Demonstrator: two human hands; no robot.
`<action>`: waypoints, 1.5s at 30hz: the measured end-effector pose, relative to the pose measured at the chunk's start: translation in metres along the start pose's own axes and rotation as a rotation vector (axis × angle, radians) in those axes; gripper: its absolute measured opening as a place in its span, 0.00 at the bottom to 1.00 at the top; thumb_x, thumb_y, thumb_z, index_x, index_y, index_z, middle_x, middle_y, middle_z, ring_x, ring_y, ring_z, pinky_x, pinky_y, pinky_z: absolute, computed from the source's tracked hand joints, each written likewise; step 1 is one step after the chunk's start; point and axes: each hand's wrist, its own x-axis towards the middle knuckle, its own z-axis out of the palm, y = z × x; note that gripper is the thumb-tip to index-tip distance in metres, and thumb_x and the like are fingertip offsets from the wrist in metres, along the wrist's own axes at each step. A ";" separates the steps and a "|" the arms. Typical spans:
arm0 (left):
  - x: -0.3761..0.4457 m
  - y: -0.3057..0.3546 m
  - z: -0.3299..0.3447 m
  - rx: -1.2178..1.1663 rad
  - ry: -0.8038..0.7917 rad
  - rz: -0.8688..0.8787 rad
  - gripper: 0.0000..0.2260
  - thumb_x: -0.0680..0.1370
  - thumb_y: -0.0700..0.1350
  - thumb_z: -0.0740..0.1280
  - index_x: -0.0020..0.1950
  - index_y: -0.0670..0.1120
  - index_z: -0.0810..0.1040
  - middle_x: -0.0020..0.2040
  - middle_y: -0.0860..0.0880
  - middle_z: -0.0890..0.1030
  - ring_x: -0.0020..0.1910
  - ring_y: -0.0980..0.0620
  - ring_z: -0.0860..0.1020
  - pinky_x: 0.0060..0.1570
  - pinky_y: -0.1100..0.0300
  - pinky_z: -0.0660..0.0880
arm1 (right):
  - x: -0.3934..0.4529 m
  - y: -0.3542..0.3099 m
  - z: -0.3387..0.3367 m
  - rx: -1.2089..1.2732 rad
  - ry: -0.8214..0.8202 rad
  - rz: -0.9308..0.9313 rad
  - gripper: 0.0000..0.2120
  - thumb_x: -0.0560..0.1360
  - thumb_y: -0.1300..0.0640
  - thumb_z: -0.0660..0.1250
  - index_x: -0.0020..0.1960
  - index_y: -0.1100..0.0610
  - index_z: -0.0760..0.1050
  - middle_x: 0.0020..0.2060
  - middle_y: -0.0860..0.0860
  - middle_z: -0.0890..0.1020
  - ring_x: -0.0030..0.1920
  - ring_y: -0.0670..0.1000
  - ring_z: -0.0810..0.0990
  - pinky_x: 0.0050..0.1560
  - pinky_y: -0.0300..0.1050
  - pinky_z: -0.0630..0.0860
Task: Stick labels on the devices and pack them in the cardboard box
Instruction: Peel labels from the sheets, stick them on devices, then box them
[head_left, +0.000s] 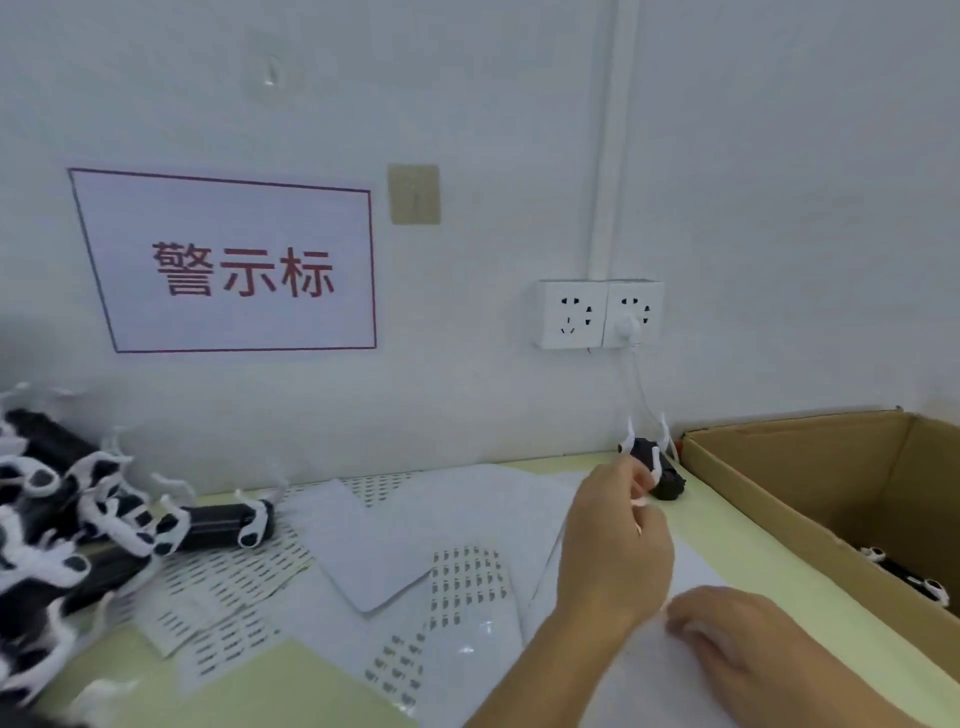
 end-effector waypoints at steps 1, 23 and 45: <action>-0.006 -0.008 -0.020 0.149 -0.063 -0.015 0.12 0.76 0.43 0.57 0.55 0.52 0.73 0.52 0.56 0.75 0.52 0.58 0.72 0.54 0.61 0.72 | -0.003 0.006 -0.002 0.059 0.055 0.059 0.25 0.62 0.69 0.79 0.36 0.38 0.80 0.36 0.30 0.81 0.42 0.32 0.77 0.48 0.17 0.65; -0.095 -0.123 -0.219 0.881 0.066 -0.297 0.14 0.80 0.44 0.55 0.60 0.49 0.76 0.57 0.49 0.76 0.59 0.47 0.70 0.60 0.53 0.65 | 0.149 -0.259 0.096 0.601 -0.027 -0.152 0.08 0.77 0.58 0.70 0.50 0.45 0.79 0.44 0.42 0.84 0.46 0.40 0.82 0.45 0.34 0.75; -0.098 -0.128 -0.224 0.819 0.079 -0.350 0.15 0.81 0.45 0.55 0.66 0.48 0.70 0.62 0.49 0.73 0.61 0.47 0.68 0.63 0.53 0.65 | 0.199 -0.273 0.142 0.627 0.196 0.233 0.18 0.83 0.46 0.57 0.44 0.58 0.73 0.37 0.55 0.83 0.38 0.56 0.84 0.42 0.51 0.77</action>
